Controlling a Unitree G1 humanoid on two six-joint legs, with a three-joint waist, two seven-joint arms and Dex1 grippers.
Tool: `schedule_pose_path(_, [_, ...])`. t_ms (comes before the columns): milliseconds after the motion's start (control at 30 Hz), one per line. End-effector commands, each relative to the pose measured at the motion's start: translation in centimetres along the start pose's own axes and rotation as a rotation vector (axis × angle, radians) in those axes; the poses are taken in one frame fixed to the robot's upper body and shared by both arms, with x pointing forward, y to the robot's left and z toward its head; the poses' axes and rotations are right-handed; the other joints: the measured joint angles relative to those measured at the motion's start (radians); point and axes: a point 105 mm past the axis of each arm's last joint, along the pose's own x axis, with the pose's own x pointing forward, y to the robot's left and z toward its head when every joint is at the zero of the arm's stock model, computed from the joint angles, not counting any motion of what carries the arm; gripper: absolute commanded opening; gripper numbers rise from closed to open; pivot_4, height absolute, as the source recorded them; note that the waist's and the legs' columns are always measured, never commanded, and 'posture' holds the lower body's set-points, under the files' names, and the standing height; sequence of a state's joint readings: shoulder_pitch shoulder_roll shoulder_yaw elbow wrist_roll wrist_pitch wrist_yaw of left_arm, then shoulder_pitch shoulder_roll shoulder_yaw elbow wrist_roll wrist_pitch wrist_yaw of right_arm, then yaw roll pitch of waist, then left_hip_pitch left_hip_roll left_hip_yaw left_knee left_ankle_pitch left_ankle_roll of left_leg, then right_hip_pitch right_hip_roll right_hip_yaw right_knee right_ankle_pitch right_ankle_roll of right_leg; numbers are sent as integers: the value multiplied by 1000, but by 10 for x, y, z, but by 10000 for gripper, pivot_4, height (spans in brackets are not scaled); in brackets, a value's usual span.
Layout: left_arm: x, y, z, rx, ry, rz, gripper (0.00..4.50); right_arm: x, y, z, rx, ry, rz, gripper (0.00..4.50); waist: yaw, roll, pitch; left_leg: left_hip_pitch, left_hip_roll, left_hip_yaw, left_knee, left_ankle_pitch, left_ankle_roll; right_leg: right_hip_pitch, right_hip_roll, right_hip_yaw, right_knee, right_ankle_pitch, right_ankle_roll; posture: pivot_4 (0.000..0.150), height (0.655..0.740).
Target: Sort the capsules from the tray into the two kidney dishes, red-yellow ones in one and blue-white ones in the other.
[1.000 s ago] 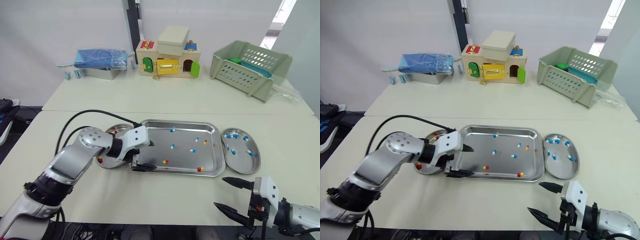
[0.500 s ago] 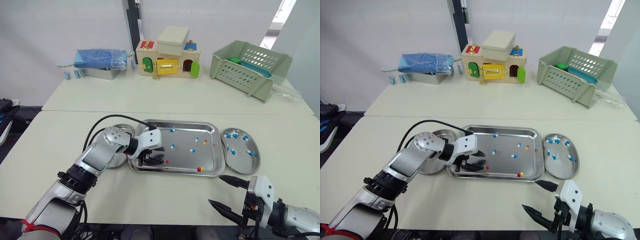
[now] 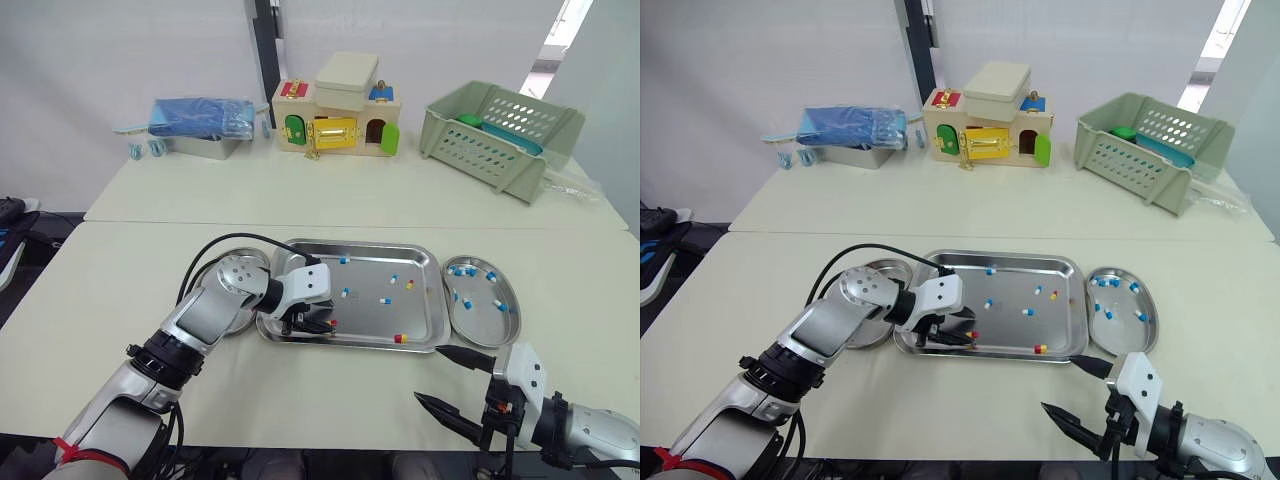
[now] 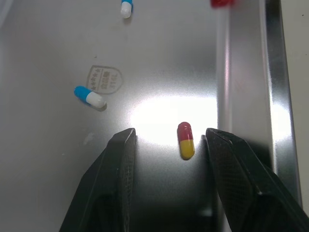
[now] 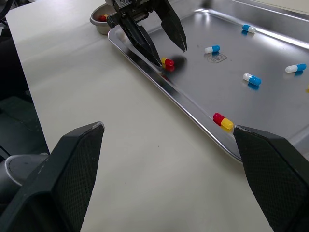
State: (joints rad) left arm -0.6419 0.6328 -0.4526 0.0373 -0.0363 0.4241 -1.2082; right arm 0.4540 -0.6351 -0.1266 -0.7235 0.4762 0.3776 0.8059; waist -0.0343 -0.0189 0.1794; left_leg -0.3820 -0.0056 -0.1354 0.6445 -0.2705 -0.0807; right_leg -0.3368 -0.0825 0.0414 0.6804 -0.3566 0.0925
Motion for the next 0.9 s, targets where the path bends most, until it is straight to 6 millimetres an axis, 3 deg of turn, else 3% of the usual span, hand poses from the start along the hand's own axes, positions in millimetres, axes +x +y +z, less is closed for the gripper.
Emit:
schedule_pose_path(33, [0,0,4,34,9,6,23465,2,6,10,-25,-28,29,45000,0,0,0,0,0,0,0,0,0,0,0,0,0,0,0,1500,7400])
schedule_pose_path(167, [1,-3,0,35,29,-4,23465,2,6,9,-26,-28,27,45000,0,0,0,0,0,0,0,0,0,0,0,0,0,0,0,1500,7400])
schedule_pose_path(267, [2,-3,-1,27,33,-7,18223,2,5,9,-25,-28,24,45000,0,0,0,0,0,0,0,0,0,0,0,0,0,0,0,1500,7400])
schedule_pose_path(467, [2,-3,-2,27,44,-14,177,2,4,8,-25,-28,20,45000,0,0,0,0,0,0,0,0,0,0,0,0,0,0,0,1500,7400])
schedule_pose_path(733, [-6,-4,7,0,-9,2,177,0,5,4,-21,-26,28,45000,0,0,0,0,0,0,0,0,0,0,0,0,0,0,0,1500,7400])
schedule_pose_path(900, [-43,4,18,-112,-74,116,177,0,9,5,-37,-34,67,45000,-4,0,0,0,0,0,0,0,0,0,0,0,0,0,0,1500,7400])
